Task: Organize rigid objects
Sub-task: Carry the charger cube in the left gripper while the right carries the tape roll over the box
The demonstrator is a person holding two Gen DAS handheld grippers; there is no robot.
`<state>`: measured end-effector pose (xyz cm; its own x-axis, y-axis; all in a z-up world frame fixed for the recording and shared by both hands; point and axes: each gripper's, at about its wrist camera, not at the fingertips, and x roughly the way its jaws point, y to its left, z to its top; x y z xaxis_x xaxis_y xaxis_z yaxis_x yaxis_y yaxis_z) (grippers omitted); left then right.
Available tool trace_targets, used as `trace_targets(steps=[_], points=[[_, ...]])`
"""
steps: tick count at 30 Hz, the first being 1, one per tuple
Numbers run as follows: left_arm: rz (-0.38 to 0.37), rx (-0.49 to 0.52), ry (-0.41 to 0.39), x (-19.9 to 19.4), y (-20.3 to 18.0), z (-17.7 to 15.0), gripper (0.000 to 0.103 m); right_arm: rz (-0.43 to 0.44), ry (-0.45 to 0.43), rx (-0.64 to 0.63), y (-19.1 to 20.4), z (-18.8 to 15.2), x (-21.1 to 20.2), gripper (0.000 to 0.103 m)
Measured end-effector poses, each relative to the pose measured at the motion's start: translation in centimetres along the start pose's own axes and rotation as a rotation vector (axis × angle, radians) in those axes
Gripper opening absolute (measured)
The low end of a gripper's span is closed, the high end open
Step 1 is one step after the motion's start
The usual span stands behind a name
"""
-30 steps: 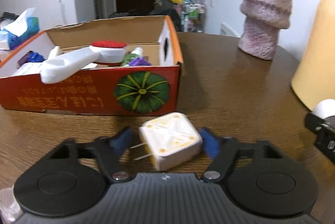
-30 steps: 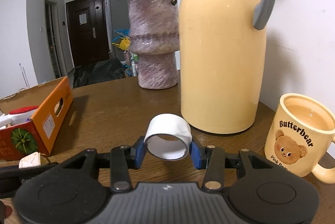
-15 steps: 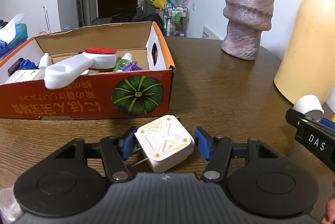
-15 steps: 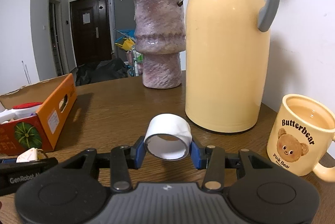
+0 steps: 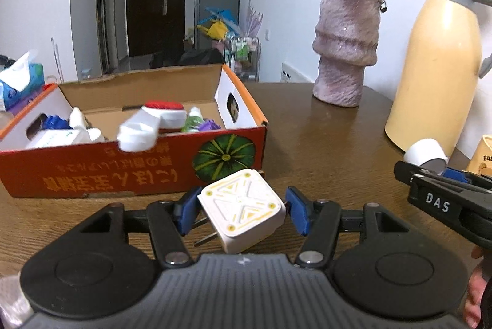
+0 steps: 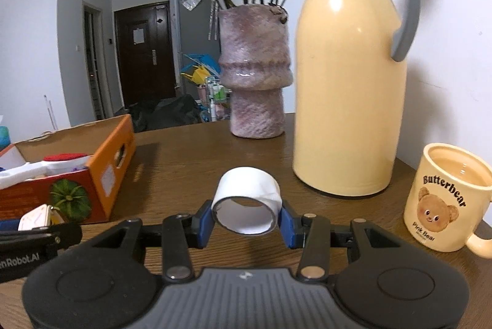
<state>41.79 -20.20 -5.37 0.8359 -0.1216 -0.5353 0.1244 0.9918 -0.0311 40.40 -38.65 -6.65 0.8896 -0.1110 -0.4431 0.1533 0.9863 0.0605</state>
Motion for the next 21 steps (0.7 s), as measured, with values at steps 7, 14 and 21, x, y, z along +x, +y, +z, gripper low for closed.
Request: trace_targets(steps=[7, 14, 21], points=[[-0.003, 0.017, -0.048, -2.1, 1.5, -0.2, 0.061, 0.043, -0.017, -0.006, 1.8, -0.3, -1.3, 0.043], [-0.005, 0.023, -0.079, -4.3, 3.4, -0.6, 0.061, 0.081, -0.035, 0.002, 3.7, -0.8, -2.7, 0.043], [0.005, 0.005, -0.108, -6.5, 6.2, -0.8, 0.061, 0.115, -0.041, -0.005, 6.2, -1.4, -4.0, 0.043]])
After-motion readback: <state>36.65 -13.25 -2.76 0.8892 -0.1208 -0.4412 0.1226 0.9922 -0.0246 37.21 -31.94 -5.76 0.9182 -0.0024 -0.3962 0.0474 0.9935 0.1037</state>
